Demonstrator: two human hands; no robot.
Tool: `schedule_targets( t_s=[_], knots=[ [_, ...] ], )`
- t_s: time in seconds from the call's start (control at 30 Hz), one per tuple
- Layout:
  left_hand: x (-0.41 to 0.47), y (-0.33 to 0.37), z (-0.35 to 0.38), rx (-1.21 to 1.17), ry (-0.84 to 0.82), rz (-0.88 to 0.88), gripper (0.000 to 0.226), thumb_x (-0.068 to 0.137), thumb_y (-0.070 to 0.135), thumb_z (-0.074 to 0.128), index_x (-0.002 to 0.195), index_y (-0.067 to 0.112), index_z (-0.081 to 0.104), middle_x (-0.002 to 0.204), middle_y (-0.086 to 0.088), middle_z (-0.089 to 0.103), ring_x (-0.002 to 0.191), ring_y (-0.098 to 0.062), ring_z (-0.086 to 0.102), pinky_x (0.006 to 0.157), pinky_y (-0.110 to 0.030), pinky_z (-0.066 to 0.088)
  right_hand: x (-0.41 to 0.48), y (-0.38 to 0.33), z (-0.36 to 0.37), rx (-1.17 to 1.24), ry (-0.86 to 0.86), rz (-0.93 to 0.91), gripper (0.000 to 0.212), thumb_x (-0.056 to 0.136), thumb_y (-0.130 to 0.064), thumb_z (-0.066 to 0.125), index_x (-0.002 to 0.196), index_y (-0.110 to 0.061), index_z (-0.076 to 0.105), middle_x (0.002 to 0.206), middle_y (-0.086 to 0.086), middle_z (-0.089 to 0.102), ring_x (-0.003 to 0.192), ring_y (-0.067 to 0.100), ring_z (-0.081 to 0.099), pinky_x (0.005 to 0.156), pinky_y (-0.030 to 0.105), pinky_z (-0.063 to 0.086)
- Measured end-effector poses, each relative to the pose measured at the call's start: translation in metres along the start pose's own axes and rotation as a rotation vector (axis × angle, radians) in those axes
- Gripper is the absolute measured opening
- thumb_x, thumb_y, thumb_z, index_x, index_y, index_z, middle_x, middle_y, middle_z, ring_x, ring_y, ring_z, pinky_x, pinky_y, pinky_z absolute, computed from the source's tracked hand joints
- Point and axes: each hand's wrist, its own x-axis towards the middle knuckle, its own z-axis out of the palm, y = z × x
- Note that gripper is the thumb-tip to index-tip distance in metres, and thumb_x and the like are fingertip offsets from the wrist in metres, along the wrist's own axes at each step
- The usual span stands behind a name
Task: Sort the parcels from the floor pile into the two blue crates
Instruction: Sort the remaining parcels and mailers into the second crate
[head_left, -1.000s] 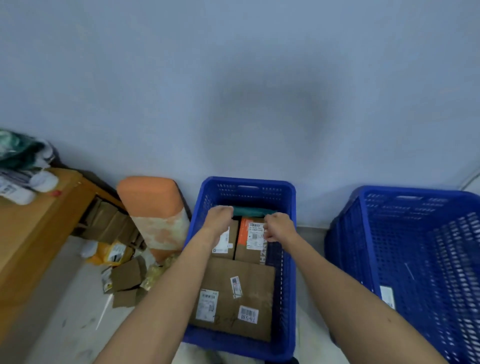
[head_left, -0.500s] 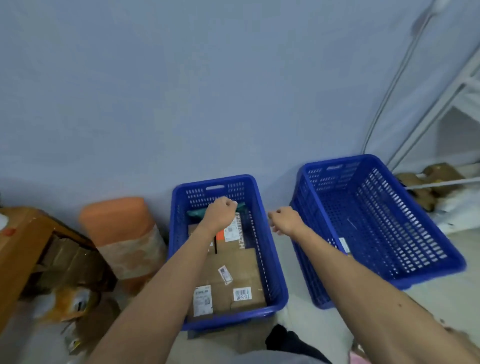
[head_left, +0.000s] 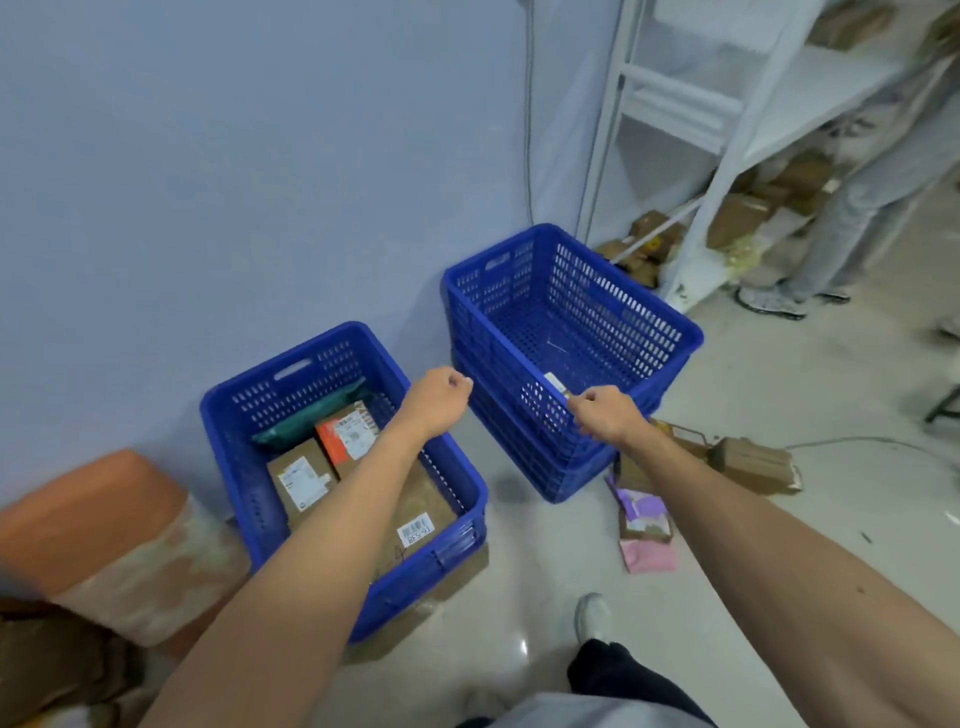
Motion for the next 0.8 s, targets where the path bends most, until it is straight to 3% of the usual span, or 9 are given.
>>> schedule_targets(
  t_s=[0.23,0.33,0.5,0.67,0.8],
  knots=[
    [0.006,0.064,0.094,0.023,-0.109,0.041,0.026,0.098,0.030,0.047,0.084,0.012,0.059,0.080,-0.003,0.062,0.075,-0.023,0.055,0.081,-0.040,0.050,-0.027,0.107,-0.067,-0.010,0.099,0.118,0.027,0.088,-0.029,0.052,0.069,-0.012,0.062,0.073,0.014,0.066,0.072,0.029,0.061,0.071,0.036,0.051],
    [0.008,0.101,0.147,0.048,-0.142,0.031,0.026,0.096,0.032,0.049,0.095,0.013,0.067,0.093,-0.002,0.070,0.089,-0.025,0.062,0.085,-0.038,0.050,-0.033,0.166,-0.100,-0.005,0.096,0.188,0.031,0.091,-0.027,0.052,0.065,-0.012,0.059,0.077,0.012,0.065,0.077,0.027,0.061,0.071,0.032,0.046],
    [0.016,0.175,0.251,0.034,-0.210,0.026,0.030,0.093,0.030,0.049,0.086,0.005,0.065,0.079,-0.006,0.066,0.072,-0.023,0.055,0.070,-0.036,0.047,-0.034,0.273,-0.164,0.022,0.127,0.277,0.039,0.093,-0.029,0.052,0.056,-0.015,0.049,0.067,0.005,0.056,0.072,0.025,0.054,0.066,0.031,0.038],
    [0.021,0.231,0.339,0.045,-0.274,0.002,0.023,0.093,0.032,0.051,0.086,0.016,0.064,0.084,0.003,0.068,0.077,-0.020,0.061,0.073,-0.038,0.049,-0.016,0.353,-0.223,-0.041,0.029,0.306,0.033,0.092,-0.033,0.048,0.082,-0.008,0.067,0.103,0.014,0.071,0.101,0.032,0.064,0.084,0.032,0.047],
    [0.029,0.246,0.376,0.054,-0.273,-0.074,0.021,0.095,0.034,0.052,0.086,0.020,0.065,0.085,0.000,0.069,0.074,-0.019,0.061,0.064,-0.033,0.047,0.010,0.385,-0.247,-0.087,-0.062,0.299,0.039,0.093,-0.030,0.041,0.102,-0.006,0.071,0.108,0.016,0.070,0.102,0.033,0.065,0.075,0.033,0.048]
  ],
)
